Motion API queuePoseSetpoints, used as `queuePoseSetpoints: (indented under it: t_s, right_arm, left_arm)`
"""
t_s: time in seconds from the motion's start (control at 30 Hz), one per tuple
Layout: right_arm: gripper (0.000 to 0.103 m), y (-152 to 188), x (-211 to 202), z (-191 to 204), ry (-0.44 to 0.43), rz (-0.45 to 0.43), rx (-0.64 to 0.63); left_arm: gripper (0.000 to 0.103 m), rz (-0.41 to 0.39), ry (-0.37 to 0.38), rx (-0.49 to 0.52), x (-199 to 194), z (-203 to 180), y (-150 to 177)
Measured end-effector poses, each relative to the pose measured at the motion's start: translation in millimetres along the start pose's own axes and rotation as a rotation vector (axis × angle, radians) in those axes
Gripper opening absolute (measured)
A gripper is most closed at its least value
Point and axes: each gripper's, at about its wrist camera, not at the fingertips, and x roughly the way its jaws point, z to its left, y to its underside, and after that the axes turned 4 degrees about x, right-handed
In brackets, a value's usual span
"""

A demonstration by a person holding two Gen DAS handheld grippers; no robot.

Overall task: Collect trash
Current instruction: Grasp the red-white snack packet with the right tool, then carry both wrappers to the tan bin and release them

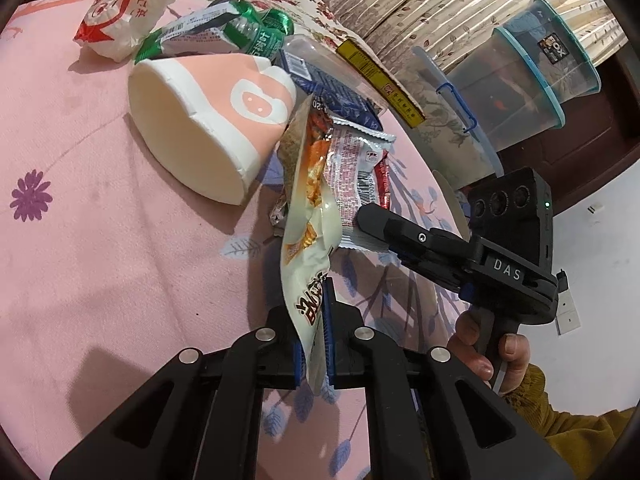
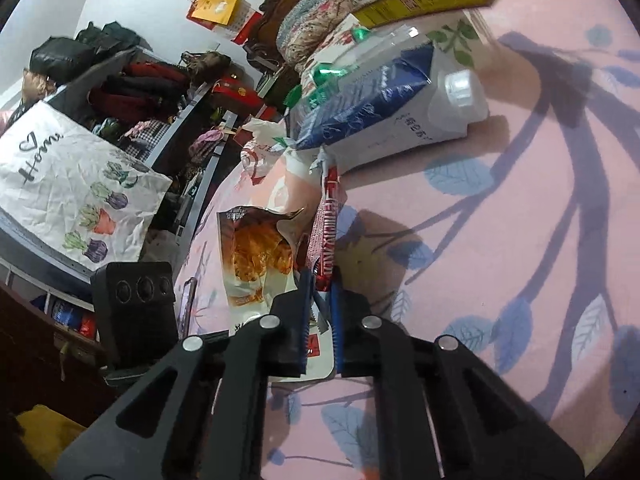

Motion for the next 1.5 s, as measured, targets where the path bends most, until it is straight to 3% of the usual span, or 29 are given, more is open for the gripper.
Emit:
queuePoseSetpoints:
  t_s: [0.43,0.97,1.5]
  right_arm:
    - [0.01,16.8,-22.5,28.5,0.104,-0.057,-0.153]
    - [0.01,25.9,-58.5,-4.5,0.106,-0.111,-0.069]
    - [0.01,26.7,-99.0,-41.8,0.038,-0.192,0.038]
  left_arm:
    - [0.006,0.003,-0.021,0.011,-1.4,-8.1,3.6]
    - [0.006,0.007,-0.035,0.04,-0.7,-20.7,1.8]
    - [0.006,0.027,-0.027,0.105,5.0,-52.8,-9.4]
